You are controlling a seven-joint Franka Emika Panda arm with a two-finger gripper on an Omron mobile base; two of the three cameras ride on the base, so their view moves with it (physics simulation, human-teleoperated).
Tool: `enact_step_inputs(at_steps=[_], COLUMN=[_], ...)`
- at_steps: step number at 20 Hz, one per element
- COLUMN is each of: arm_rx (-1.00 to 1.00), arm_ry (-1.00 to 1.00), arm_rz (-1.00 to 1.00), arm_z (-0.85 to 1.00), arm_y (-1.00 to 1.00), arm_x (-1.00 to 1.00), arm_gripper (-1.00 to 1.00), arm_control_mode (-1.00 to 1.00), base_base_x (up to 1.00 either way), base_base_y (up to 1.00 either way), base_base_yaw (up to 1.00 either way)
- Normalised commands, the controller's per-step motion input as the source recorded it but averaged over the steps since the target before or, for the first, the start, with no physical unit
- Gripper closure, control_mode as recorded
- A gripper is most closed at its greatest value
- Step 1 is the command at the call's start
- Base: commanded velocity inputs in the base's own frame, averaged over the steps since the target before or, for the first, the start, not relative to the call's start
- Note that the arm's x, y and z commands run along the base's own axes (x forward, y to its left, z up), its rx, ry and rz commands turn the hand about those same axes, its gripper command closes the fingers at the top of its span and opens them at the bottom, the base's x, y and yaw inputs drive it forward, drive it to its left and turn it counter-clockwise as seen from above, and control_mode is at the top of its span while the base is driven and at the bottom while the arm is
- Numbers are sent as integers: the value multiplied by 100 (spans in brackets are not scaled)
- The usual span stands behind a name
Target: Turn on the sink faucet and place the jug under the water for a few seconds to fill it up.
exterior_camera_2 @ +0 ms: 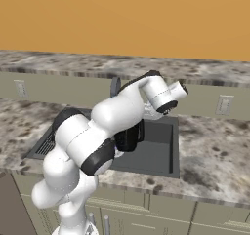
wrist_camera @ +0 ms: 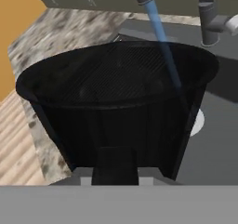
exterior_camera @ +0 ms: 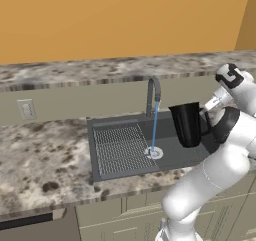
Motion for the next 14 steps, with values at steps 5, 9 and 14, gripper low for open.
enact_step_inputs(at_steps=[5, 9, 14], arm_rx=[0, -2, -8], arm_ry=[-4, -2, 0], arm_rz=[-3, -1, -1], arm_z=[0, -18, -36], arm_y=[2, 13, 33], arm_x=[28, 36, 46], arm_gripper=[100, 100, 100], arm_control_mode=[-100, -100, -100], base_base_x=[0, 0, 0], base_base_y=[0, 0, 0], base_base_yaw=[0, 0, 0])
